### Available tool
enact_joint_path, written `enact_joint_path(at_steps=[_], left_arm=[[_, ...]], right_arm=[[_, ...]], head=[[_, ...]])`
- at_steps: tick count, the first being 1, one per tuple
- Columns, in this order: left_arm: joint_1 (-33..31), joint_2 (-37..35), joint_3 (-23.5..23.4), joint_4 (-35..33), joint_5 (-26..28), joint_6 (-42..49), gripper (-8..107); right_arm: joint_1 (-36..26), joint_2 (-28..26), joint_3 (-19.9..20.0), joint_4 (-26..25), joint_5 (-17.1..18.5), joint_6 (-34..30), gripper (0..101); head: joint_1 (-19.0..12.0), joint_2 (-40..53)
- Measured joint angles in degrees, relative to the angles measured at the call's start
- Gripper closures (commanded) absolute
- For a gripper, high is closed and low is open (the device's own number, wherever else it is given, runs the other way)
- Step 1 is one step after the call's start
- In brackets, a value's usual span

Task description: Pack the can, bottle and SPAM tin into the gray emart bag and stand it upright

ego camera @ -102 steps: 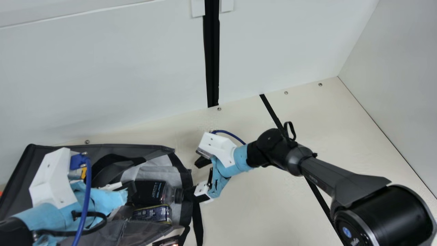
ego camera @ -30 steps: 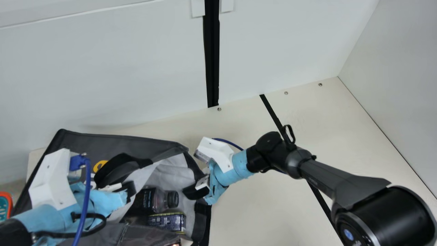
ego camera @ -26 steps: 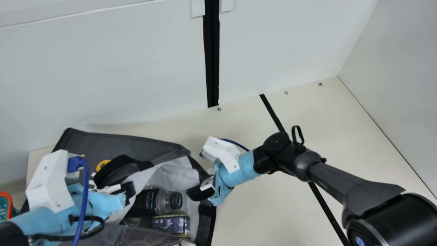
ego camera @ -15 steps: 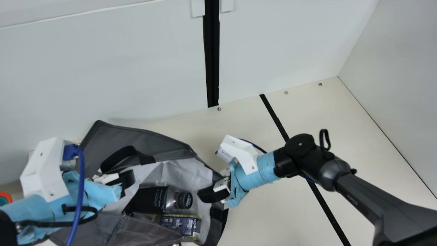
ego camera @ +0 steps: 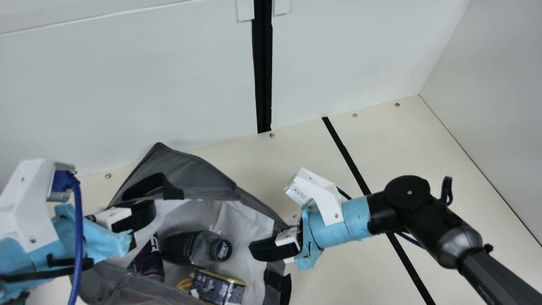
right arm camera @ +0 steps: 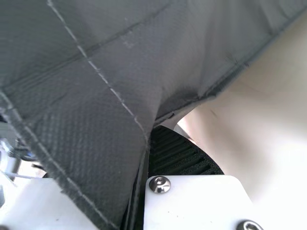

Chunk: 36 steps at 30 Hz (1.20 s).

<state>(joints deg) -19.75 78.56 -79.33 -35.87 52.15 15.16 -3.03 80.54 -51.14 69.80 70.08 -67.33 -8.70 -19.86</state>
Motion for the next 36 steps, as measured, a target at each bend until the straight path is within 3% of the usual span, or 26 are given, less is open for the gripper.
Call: enact_joint_path(at_steps=[17, 28, 36], left_arm=[[3.4, -3.9, -7.9, -1.5, 10.0, 6.0, 107], [3.7, -5.0, -15.5, -1.5, 17.3, 6.7, 107], [-0.2, -5.8, -18.4, -0.2, 17.9, 6.0, 107]], right_arm=[[3.6, -15.1, 0.2, 6.7, 0.1, 16.2, 101], [3.5, -23.8, -3.7, 9.6, 0.2, 28.1, 101], [2.2, -28.5, -7.4, 10.7, 0.5, 35.3, 101]], head=[[0.0, -0.1], [0.0, 0.0], [0.0, -0.1]])
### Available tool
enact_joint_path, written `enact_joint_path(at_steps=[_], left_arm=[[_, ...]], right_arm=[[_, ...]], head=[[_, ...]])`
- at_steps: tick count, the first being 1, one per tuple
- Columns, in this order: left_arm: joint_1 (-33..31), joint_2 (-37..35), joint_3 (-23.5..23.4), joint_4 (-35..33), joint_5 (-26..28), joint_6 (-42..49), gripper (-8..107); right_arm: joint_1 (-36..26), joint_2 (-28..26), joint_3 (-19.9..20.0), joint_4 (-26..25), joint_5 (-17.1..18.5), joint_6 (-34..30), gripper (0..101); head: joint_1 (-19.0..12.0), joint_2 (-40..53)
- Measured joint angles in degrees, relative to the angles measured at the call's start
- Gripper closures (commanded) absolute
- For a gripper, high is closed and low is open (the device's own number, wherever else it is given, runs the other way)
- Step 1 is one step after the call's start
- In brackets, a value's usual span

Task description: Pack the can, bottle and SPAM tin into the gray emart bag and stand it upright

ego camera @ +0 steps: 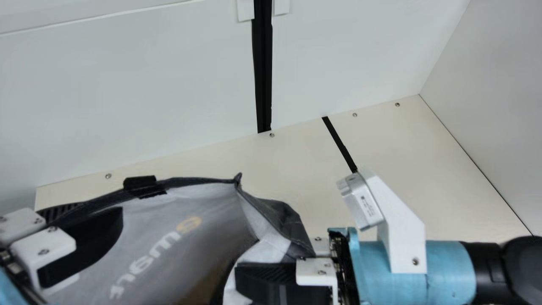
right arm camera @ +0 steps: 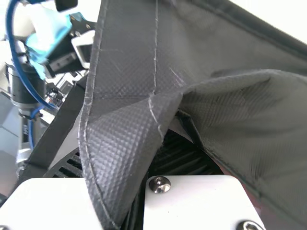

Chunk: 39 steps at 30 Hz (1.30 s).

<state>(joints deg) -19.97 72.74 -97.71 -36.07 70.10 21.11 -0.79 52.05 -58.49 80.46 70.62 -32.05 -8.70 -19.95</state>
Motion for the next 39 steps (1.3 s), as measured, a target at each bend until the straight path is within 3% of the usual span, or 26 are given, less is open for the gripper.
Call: enact_joint_path(at_steps=[12, 18, 29, 39], left_arm=[[-6.2, -0.5, -1.1, 0.2, -0.3, -2.4, 107], [-7.0, 0.8, 1.7, -3.3, -0.2, -2.7, 107], [-3.7, 8.1, 4.0, -12.2, -0.3, 4.3, 107], [0.4, 18.7, -2.7, -15.3, -0.3, 11.7, 107]], right_arm=[[-4.0, -4.7, -4.6, -2.2, -0.4, 8.6, 101], [-6.5, -4.8, -4.3, -6.0, -0.6, 10.1, 101], [-11.4, 0.4, -0.1, -7.9, -1.3, 0.9, 101], [-13.7, 9.0, 0.8, -7.7, -1.2, -11.5, 101]], head=[[0.0, 0.1], [0.0, 0.0], [0.0, 0.0], [0.0, 0.0]])
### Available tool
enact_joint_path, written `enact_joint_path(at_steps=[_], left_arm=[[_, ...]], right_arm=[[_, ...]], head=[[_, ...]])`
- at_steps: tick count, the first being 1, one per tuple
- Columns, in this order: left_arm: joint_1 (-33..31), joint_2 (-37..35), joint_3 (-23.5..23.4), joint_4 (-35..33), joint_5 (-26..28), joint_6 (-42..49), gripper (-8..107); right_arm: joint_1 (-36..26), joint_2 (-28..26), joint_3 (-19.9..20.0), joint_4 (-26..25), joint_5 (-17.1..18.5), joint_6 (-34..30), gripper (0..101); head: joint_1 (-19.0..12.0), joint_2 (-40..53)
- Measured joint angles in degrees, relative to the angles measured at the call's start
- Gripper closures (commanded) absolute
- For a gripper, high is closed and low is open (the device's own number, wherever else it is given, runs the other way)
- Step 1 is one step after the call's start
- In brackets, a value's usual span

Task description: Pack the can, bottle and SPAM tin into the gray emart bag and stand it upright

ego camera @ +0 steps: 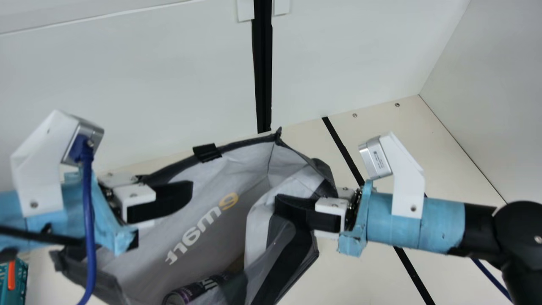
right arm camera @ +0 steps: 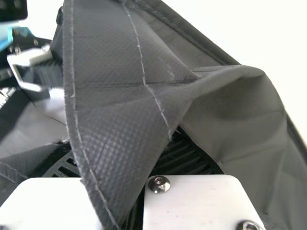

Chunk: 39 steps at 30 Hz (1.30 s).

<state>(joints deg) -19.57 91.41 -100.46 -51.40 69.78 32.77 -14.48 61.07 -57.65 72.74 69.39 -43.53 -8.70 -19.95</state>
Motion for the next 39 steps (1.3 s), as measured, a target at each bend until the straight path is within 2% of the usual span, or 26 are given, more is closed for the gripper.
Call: enact_joint_path(at_steps=[13, 18, 28, 33, 39], left_arm=[[2.0, 12.9, -13.9, 1.2, 0.2, 0.0, 107], [1.9, 17.7, -20.0, 2.7, 0.2, -1.5, 107], [0.8, 25.4, -31.5, 6.7, 0.2, -5.8, 107], [-0.1, 27.2, -34.9, 8.6, 0.2, -7.9, 107], [-0.8, 27.9, -36.7, 9.8, 0.2, -9.3, 107]], right_arm=[[1.3, 10.6, -3.9, -2.0, 0.2, -13.6, 101], [2.8, 14.6, -5.8, -2.3, 0.3, -16.7, 101], [6.0, 21.9, -11.0, -2.1, 0.5, -16.1, 101], [6.0, 22.4, -11.9, -2.5, 0.7, -15.0, 101], [5.5, 21.7, -11.4, -2.9, 0.8, -14.5, 101]], head=[[0.0, 0.1], [0.0, 0.0], [0.0, 0.0], [0.0, 0.0], [0.0, 0.1]])
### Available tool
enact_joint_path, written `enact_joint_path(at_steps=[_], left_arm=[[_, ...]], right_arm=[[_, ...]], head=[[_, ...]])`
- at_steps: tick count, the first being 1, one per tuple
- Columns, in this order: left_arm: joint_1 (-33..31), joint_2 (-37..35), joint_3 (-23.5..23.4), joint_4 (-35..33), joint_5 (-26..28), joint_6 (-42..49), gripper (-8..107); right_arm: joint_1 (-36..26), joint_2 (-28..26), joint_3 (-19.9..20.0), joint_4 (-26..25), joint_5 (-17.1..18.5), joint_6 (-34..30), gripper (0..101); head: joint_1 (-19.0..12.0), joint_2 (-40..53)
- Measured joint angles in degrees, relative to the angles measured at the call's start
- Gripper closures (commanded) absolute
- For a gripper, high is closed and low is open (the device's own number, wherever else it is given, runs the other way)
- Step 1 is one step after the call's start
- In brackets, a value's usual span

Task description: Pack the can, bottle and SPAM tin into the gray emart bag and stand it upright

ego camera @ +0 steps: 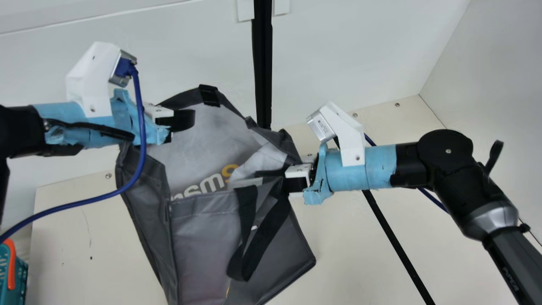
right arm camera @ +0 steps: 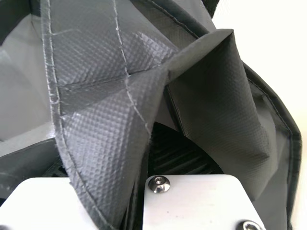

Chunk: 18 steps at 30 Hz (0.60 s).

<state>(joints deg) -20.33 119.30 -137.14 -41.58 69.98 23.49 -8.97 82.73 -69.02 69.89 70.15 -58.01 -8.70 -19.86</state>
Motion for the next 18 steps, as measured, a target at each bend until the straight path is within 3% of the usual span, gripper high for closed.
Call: enact_joint_path(at_steps=[12, 18], left_arm=[[0.0, 0.0, -0.2, 0.1, 0.0, -0.1, 107], [0.0, 0.0, -0.2, 0.1, -0.1, -0.1, 87]], right_arm=[[0.0, 0.0, 0.0, -0.2, -0.1, 0.0, 101], [0.0, 0.0, 0.0, -0.2, -0.1, 0.0, 101]], head=[[0.0, 0.0], [0.0, -0.1]])
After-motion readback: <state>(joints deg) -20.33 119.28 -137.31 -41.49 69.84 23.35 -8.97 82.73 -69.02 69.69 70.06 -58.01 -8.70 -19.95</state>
